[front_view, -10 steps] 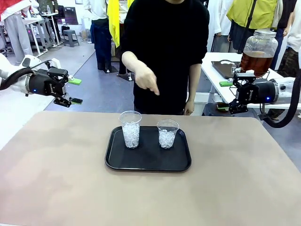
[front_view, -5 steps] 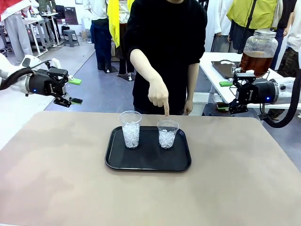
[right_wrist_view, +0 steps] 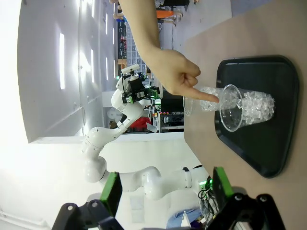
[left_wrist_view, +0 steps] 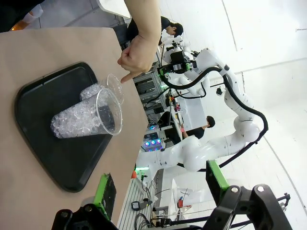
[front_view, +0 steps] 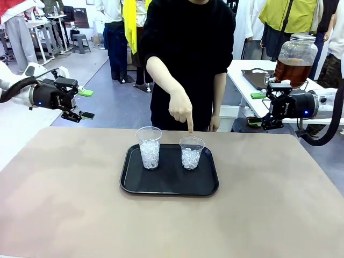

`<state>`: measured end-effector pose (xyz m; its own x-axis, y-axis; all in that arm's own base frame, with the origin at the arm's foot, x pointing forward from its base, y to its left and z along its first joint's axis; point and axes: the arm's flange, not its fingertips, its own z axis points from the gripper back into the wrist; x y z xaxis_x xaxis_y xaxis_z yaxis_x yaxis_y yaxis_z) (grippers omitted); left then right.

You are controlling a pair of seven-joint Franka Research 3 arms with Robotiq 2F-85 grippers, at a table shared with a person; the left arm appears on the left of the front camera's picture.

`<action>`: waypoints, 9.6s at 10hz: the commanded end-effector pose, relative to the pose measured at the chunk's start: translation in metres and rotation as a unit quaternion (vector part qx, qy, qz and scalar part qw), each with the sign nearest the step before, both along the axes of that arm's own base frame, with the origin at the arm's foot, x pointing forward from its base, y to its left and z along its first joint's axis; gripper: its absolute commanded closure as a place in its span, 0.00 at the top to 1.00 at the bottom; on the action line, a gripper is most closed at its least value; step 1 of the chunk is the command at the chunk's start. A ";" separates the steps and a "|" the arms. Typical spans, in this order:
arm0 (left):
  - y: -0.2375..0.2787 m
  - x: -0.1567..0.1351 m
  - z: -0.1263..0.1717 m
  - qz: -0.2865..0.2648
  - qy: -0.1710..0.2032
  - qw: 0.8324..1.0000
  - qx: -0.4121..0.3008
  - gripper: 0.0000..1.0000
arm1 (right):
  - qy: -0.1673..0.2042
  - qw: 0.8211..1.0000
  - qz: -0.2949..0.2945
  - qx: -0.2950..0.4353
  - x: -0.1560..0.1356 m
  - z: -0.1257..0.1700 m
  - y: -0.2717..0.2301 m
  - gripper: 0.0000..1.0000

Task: Pour the drink into the iced cup.
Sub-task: Pick up the iced cup indicated by the human and present it to them, then open the gripper to release the iced cup you were holding.

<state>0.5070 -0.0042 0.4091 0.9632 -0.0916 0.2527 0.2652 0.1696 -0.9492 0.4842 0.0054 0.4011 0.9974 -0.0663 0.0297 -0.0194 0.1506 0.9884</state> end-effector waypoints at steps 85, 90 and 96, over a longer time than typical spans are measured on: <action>0.001 0.000 0.000 -0.001 -0.001 1.000 0.001 1.00 | -0.682 0.722 0.110 0.041 0.120 -0.070 0.183 0.83; 0.001 0.000 0.000 -0.001 -0.001 1.000 0.001 1.00 | -0.692 0.713 0.106 0.044 0.121 -0.063 0.182 0.83; 0.001 0.000 0.000 -0.001 -0.001 1.000 0.001 1.00 | -0.692 0.713 0.106 0.044 0.121 -0.063 0.182 0.83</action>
